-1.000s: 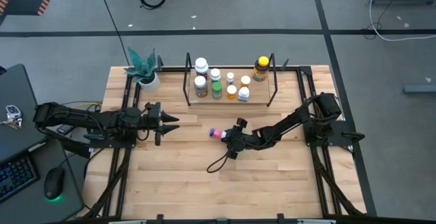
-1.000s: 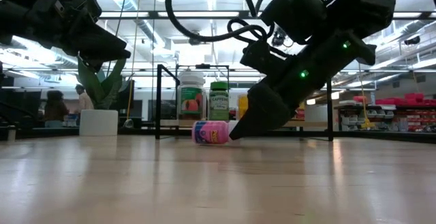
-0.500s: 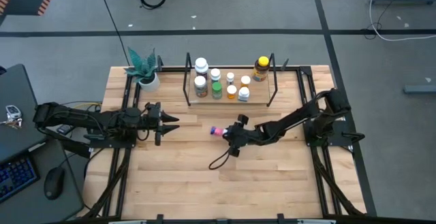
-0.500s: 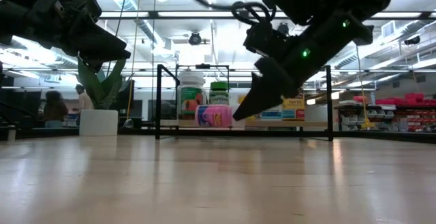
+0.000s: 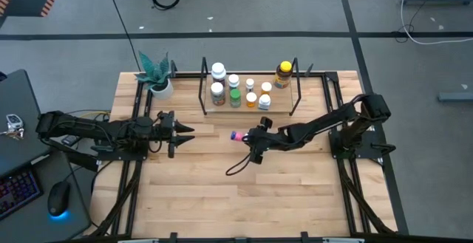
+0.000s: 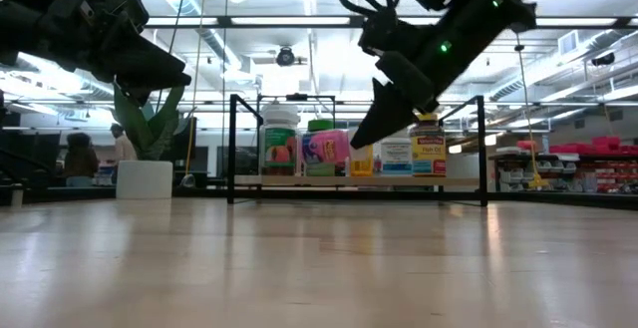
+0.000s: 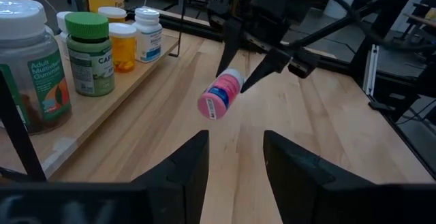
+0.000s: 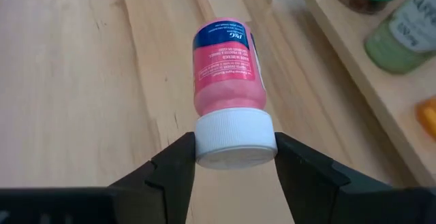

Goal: Pick and place medicine bottles onto shelf by color
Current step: Put the pink pill bottle on the shelf

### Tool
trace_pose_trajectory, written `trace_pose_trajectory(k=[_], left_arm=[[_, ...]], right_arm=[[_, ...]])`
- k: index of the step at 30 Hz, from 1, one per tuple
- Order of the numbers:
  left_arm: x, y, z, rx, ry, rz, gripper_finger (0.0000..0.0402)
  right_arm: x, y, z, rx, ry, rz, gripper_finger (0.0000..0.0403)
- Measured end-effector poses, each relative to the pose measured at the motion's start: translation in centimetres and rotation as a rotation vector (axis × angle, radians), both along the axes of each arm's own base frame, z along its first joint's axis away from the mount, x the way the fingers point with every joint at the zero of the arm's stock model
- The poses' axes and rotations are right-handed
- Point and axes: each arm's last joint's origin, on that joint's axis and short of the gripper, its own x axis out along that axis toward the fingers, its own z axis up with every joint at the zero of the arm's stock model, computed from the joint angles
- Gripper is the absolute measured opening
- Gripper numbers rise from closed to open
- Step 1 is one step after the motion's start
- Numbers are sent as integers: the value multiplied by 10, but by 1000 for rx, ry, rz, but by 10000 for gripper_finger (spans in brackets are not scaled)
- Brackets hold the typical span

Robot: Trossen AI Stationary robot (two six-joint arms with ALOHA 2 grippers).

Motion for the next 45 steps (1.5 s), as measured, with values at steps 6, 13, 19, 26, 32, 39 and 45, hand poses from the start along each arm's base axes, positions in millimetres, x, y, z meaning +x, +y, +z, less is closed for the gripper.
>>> trace_pose_trajectory(k=[6, 13, 19, 26, 32, 39, 45], left_arm=[[0, 0, 0, 0, 0, 0, 153], [0, 0, 0, 0, 0, 0, 145], [0, 0, 0, 0, 0, 0, 150], [0, 0, 0, 0, 1, 0, 150], [0, 0, 0, 1, 0, 0, 145], [0, 0, 0, 1, 0, 0, 153], [0, 0, 0, 157, 17, -29, 147]], right_arm=[[9, -2, 19, -33, 43, 20, 196], [17, -8, 45, -61, 125, 19, 196], [22, -15, 64, -81, 150, 22, 196], [24, -23, 76, -67, 195, 75, 196], [14, -37, 98, -68, 151, 94, 196], [-3, -52, 129, -23, 42, 115, 196], [-17, -63, 149, -38, -20, 104, 196]])
